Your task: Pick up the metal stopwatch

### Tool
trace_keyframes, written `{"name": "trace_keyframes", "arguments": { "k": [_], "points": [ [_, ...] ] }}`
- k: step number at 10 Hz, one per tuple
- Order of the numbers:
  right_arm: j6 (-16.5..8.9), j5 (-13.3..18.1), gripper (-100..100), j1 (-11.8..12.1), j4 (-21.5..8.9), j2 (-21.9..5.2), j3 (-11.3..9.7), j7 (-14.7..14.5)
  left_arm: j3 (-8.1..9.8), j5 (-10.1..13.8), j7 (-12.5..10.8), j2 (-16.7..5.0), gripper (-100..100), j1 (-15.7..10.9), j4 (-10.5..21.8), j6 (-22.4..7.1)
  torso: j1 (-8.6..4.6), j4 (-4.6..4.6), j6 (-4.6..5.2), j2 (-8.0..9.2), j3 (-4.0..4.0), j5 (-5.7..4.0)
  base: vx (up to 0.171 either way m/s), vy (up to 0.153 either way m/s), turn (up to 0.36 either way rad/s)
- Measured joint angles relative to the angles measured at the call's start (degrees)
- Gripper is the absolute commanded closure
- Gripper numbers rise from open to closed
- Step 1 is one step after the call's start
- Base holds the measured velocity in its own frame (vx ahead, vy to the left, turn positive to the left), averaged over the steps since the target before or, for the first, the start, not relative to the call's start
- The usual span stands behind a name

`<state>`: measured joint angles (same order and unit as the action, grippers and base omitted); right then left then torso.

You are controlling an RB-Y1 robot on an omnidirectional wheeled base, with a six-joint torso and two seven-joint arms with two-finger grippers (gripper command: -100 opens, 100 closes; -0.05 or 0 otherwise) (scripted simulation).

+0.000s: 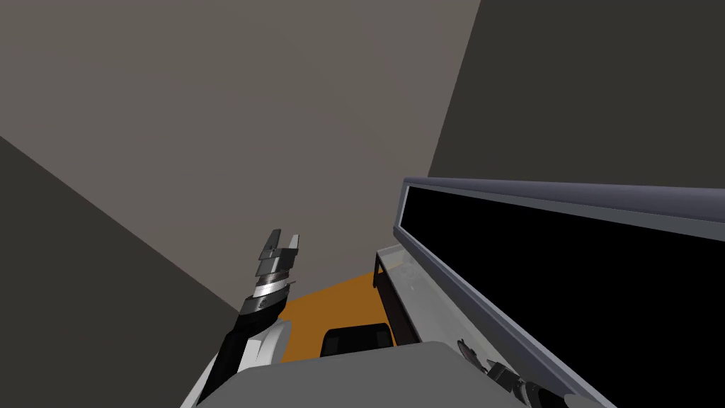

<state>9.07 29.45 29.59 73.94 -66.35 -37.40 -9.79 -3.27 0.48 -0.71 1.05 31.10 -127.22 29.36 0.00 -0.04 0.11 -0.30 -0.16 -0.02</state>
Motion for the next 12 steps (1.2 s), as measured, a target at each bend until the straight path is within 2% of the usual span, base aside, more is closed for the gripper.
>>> {"name": "trace_keyframes", "arguments": {
  "k": [4, 5, 9, 10, 11, 12],
  "points": [
    [-0.46, 0.51, -100, -1.72, -3.78, 4.64, -0.15, -1.30, 0.00, 0.00, 0.00, 0.00, 0, 0.00, 0.00, 0.00, -0.09, 0.03, 0.00, 0.12, 0.07, -0.03, -0.013, -0.026, 0.056],
    [-0.52, 0.52, 100, -1.76, -3.86, 4.75, -0.16, -1.36, 0.00, 0.00, 0.00, 0.00, 0, 0.00, 0.00, 0.00, -0.01, 0.03, 0.01, 0.10, 0.06, 0.00, 0.000, 0.000, 0.000],
    [-0.53, 0.53, 100, -1.76, -3.85, 4.70, -0.14, -1.37, 0.00, 0.00, 0.00, 0.00, 0, 0.00, 0.00, 0.00, 0.00, 0.01, 0.01, 0.07, 0.04, -0.05, 0.000, 0.000, 0.000],
    [-0.53, 0.53, 0, -1.76, -3.85, 4.70, -0.14, -1.37, 0.00, 0.00, 0.00, 0.00, 0, 0.00, 0.00, 0.00, -0.01, 0.01, 0.01, 0.06, 0.04, -0.05, 0.000, 0.000, 0.000],
    [-0.53, 0.53, 100, -1.76, -3.85, 4.70, -0.14, -1.37, 0.00, 0.00, 0.00, 0.00, 0, 0.00, 0.00, 0.00, -0.01, 0.01, 0.01, 0.06, 0.03, -0.05, 0.012, 0.012, -0.077],
    [-0.47, 0.45, 100, -1.41, -3.14, 3.93, -0.08, -1.21, 0.00, 0.00, 0.00, 0.00, 0, 0.00, 0.00, 0.00, 0.03, 0.00, 0.05, 0.04, 0.02, -0.02, 0.019, 0.031, -0.089]
  ]
}}
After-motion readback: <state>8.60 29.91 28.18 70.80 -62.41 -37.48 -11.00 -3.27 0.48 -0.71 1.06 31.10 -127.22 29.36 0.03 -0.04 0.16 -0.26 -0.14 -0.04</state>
